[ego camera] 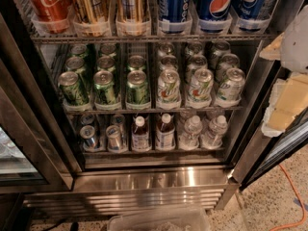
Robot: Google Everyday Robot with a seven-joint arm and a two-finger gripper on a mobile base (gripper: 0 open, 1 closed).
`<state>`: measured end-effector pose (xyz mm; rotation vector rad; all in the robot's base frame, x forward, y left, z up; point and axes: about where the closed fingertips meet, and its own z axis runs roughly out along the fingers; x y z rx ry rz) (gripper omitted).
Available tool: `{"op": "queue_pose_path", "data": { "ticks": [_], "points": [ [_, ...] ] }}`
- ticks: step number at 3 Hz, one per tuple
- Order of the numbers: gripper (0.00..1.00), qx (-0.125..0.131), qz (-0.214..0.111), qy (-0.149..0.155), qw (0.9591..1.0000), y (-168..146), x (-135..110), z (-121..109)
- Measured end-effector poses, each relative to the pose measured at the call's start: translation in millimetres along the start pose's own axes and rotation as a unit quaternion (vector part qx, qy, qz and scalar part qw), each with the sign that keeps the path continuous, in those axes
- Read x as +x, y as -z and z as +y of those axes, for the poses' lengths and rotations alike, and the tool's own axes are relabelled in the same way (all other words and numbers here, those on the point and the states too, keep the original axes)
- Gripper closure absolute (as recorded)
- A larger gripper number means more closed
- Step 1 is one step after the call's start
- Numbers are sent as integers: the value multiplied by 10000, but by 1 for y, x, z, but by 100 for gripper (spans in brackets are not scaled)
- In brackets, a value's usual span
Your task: Pick orange can from top shelf of fridge
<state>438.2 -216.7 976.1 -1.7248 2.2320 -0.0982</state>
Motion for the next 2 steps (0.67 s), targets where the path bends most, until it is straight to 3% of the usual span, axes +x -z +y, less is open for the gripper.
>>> {"op": "queue_pose_path", "data": {
  "ticks": [2],
  "points": [
    [0,124,-76,-40,9999,0,-4,0]
  ]
}}
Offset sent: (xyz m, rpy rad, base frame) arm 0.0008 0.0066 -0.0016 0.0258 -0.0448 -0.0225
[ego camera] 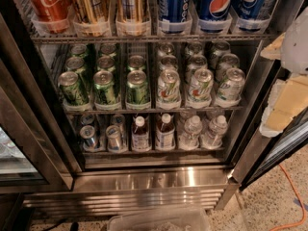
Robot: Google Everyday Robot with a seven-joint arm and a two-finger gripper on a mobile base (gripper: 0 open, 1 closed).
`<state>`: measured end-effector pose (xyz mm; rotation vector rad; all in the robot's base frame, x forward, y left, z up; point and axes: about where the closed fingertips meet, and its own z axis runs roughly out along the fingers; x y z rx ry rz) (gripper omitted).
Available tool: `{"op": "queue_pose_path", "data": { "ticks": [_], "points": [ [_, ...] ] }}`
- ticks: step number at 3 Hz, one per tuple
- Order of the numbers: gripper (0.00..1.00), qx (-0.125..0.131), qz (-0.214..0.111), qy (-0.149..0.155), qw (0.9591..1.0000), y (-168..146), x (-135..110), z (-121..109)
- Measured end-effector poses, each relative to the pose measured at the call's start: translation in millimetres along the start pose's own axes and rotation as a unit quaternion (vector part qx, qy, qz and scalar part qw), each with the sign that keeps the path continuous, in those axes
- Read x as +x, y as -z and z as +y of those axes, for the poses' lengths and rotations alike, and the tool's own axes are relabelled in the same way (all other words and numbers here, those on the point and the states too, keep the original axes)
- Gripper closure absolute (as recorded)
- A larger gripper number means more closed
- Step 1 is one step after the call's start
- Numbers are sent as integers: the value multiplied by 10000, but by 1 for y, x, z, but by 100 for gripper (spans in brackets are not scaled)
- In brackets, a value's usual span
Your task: Pick orange can from top shelf of fridge
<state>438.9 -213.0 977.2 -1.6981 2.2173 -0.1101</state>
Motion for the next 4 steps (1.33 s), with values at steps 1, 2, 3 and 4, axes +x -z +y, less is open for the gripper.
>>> {"op": "queue_pose_path", "data": {
  "ticks": [1,2,3,4],
  "points": [
    [0,225,-394,-303,9985,-2,-12,12],
    [0,586,-926,-380,9933,-1,-45,19],
    [0,721,-1004,-373,9916,3,-50,13],
    [0,721,-1005,-374,9916,2,-50,13]
  ]
}}
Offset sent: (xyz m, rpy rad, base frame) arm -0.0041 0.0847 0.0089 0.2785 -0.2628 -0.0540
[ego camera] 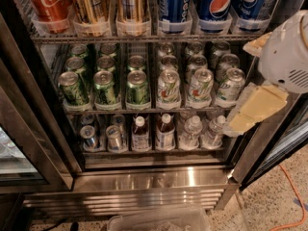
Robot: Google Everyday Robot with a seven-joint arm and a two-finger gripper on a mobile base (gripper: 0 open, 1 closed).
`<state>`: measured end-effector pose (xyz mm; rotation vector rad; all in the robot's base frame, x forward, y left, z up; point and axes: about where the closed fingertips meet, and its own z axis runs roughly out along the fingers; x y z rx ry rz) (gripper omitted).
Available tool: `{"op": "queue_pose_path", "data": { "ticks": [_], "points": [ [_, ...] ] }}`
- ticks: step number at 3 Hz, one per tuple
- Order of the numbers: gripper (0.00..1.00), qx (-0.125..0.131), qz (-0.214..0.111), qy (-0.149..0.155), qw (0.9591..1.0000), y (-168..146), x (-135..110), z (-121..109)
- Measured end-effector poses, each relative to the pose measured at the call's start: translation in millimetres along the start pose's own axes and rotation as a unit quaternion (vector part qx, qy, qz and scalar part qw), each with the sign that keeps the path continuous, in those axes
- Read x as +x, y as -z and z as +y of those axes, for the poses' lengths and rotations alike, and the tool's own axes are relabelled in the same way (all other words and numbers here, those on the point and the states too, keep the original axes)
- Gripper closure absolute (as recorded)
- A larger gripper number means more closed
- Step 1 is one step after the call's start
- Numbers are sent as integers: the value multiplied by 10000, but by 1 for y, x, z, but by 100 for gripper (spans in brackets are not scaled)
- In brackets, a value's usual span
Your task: Pick orange can from top shelf of fridge
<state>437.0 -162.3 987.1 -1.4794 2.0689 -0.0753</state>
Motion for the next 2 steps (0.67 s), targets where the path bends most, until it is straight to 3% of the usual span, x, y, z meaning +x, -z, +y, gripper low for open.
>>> {"op": "queue_pose_path", "data": {
  "ticks": [1,2],
  "points": [
    [0,43,-425,-108,9990,-7,-19,10],
    [0,91,-1252,-275,9917,-21,-67,28]
  ]
}}
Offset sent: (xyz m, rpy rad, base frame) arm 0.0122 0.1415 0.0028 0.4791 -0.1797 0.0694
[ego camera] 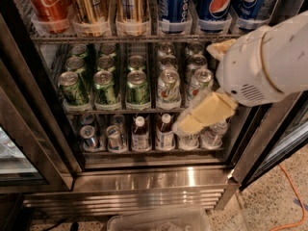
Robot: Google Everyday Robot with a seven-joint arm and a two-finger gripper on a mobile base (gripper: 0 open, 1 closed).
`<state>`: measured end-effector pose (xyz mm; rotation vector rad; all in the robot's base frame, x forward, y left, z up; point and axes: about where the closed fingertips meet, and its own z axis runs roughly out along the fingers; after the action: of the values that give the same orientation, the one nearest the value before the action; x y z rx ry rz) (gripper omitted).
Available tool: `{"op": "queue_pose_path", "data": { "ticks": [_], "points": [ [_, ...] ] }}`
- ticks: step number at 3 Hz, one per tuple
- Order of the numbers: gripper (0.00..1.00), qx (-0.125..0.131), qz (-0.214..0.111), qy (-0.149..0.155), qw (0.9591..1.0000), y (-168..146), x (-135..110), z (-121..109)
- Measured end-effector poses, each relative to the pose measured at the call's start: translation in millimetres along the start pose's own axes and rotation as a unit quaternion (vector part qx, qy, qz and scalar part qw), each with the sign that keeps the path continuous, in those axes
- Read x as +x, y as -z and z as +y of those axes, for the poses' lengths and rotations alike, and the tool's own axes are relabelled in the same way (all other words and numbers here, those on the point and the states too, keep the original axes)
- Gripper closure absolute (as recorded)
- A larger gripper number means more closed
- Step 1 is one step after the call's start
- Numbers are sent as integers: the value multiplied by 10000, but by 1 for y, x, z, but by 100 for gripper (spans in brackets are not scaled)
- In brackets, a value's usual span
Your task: Pick orange can from top shelf of fridge
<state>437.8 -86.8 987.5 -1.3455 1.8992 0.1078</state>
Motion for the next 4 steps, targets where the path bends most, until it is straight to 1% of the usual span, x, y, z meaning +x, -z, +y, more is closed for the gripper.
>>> {"op": "queue_pose_path", "data": {
  "ticks": [1,2,3,4],
  "points": [
    [0,-6,-765,-215,9968,-20,-47,11],
    [0,-141,-1316,-379,9905,-32,-86,23],
    [0,-141,-1316,-379,9905,-32,-86,23],
    [0,-72,-1457,-419,9884,-31,-95,27]
  ]
}}
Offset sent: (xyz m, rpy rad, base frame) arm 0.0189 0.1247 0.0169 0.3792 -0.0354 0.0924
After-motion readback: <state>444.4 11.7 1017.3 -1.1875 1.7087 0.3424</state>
